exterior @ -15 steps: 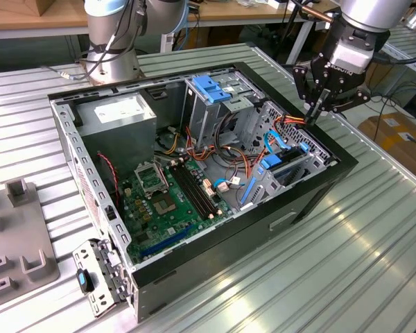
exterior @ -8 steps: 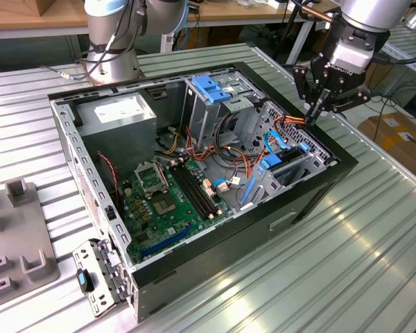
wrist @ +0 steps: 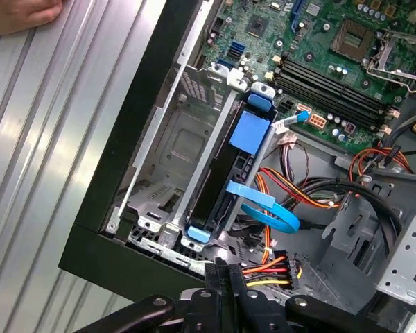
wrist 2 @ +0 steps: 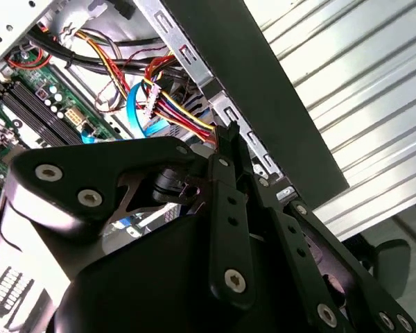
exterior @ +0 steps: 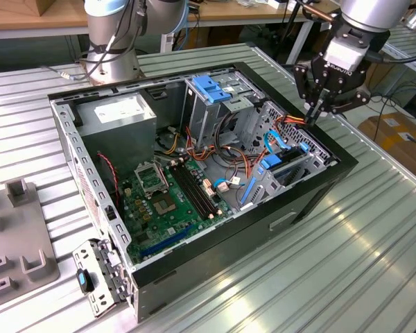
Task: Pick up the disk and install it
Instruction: 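Insert the second disk wire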
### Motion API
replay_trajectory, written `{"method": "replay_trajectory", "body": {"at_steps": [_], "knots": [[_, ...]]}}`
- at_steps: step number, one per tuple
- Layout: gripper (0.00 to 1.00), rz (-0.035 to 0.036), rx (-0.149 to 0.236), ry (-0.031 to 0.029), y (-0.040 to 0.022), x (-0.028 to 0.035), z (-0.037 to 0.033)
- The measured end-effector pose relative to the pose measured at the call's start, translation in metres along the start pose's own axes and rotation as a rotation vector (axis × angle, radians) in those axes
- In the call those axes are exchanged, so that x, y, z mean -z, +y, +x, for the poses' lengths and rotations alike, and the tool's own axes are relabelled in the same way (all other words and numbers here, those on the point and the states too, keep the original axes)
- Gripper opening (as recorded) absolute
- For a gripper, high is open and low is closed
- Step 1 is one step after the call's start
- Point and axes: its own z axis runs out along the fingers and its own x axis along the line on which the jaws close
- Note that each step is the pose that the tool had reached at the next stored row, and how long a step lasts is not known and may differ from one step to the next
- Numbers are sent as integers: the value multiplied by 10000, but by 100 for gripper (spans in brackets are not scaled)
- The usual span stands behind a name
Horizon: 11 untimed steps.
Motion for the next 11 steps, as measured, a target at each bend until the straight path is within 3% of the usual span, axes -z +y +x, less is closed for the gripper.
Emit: {"method": "replay_trajectory", "body": {"at_steps": [6,11], "knots": [[16,-60,-1255,75,0,-2,0],[16,-89,-1863,111,0,-2,0]]}}
